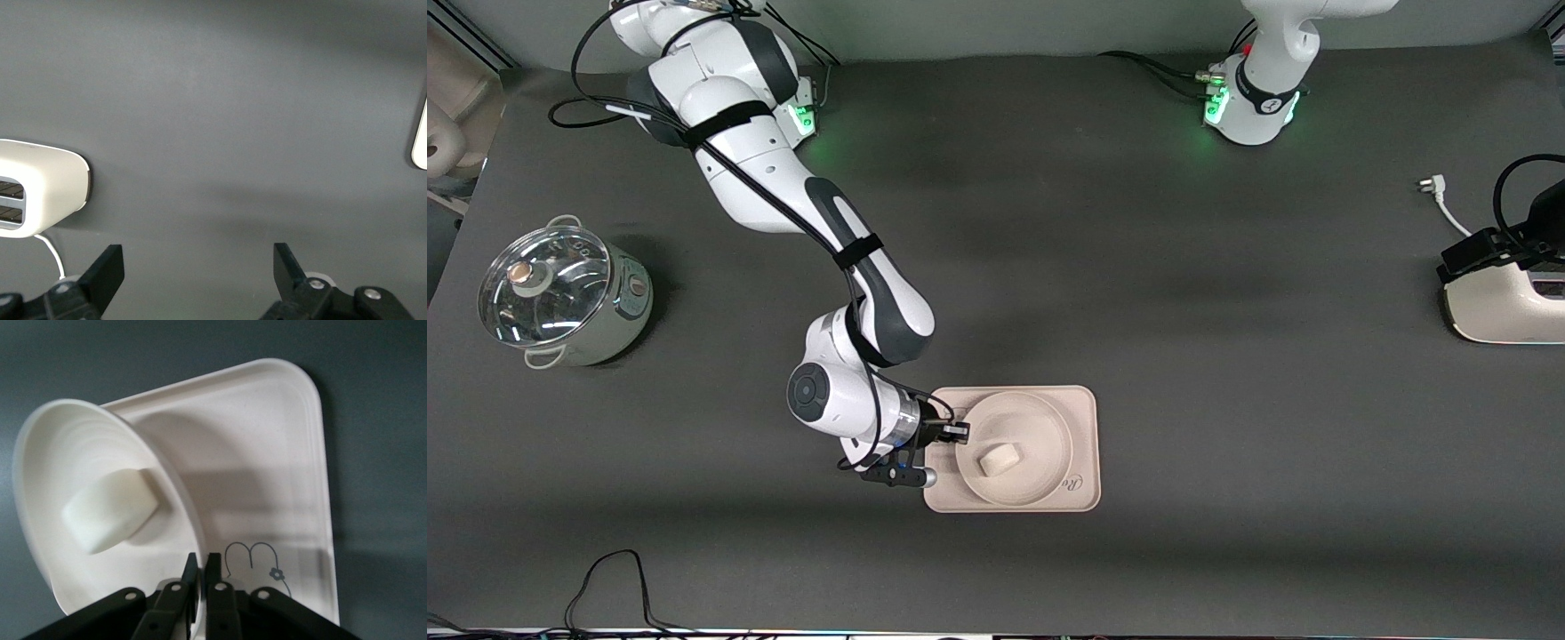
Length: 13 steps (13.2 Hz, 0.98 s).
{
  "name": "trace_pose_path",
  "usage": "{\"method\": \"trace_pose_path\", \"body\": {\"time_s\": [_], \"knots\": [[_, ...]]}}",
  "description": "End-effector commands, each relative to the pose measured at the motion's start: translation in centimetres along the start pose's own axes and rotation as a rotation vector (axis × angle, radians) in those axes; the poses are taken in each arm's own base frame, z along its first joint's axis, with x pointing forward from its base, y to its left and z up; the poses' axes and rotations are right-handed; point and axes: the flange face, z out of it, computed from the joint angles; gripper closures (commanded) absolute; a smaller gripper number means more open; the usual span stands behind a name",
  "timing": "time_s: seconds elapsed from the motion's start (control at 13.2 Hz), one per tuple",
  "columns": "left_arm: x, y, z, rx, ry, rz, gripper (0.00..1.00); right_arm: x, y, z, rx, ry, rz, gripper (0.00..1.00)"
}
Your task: Place bun in plate and plate on tray
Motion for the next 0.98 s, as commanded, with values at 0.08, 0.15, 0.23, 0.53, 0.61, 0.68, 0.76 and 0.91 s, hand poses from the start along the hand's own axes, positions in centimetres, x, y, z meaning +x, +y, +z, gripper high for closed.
{"method": "trace_pose_path", "body": {"time_s": [0.08,0.15,0.23,0.53,0.61,0.68,0.76,0.91], "knots": [[-0.4,-0.4,-0.7,-0.013,0.003,-0.005,0.00,-0.2,-1.4,-0.2,0.013,0.009,-0.068,0.00],[-0.7,-0.4,-0.9,-0.015,0.008,-0.008,0.00,-0.4,-2.2,-0.8,-0.012,0.024,-0.099,0.00],[-0.7,-0.3,-0.9,-0.015,0.008,-0.008,0.00,-0.1,-2.4,-1.9,-0.036,0.045,-0.125,0.00],[-1.2,0.7,-0.9,-0.013,0.006,0.012,0.00,3.0,-1.3,-13.1,-0.119,0.138,-0.135,0.00],[-1.4,1.7,-0.8,-0.008,0.004,0.029,0.00,3.6,-0.5,-16.1,-0.144,0.140,-0.124,0.00],[-1.6,3.0,-1.0,-0.002,0.009,0.049,0.00,4.0,0.4,-19.1,-0.171,0.137,-0.115,0.00],[-1.7,3.9,-1.0,-0.002,0.012,0.036,0.00,4.1,1.3,-21.9,-0.200,0.126,-0.102,0.00],[-1.8,4.6,-1.2,-0.001,0.016,0.010,0.00,3.8,2.1,-28.6,-0.259,0.136,-0.098,0.00]]}}
